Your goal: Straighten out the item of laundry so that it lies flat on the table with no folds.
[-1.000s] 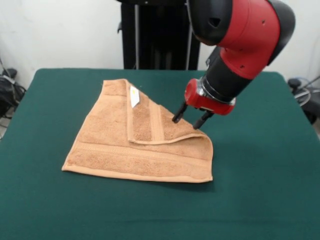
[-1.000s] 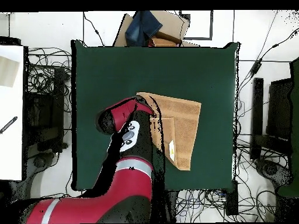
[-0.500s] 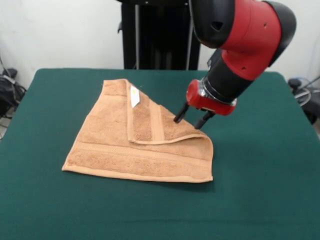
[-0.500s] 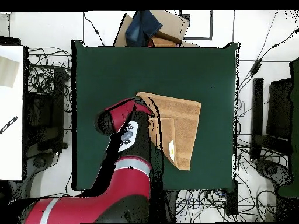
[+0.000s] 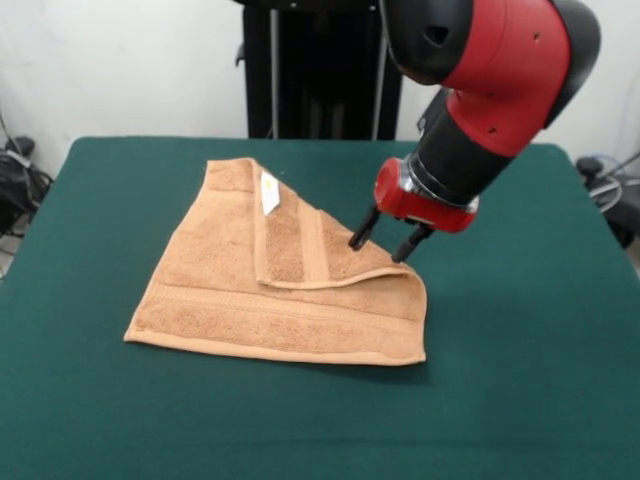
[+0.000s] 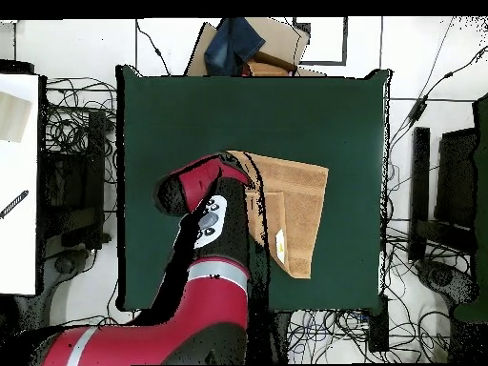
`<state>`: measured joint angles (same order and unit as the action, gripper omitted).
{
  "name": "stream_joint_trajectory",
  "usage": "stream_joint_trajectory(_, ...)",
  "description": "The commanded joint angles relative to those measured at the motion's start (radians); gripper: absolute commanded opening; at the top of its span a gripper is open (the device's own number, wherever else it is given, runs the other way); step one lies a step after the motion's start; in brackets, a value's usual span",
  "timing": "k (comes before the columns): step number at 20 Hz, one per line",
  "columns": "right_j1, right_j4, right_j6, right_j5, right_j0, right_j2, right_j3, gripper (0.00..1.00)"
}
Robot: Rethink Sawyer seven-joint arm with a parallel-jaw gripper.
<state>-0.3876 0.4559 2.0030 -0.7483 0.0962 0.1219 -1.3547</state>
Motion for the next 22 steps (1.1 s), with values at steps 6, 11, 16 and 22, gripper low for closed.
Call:
stream_joint_trajectory(6, 0.084, -0.044, 0.069, 0.088, -0.035, -0.115, 0.052, 1.00)
stream_joint_trajectory(11, 0.094, -0.039, 0.095, 0.131, -0.030, -0.103, 0.037, 1.00)
stream_joint_trajectory(16, 0.109, -0.028, 0.116, 0.135, -0.007, -0.071, 0.012, 1.00)
stream_joint_trajectory(22, 0.125, -0.024, 0.120, 0.116, 0.015, -0.047, 0.010, 1.00)
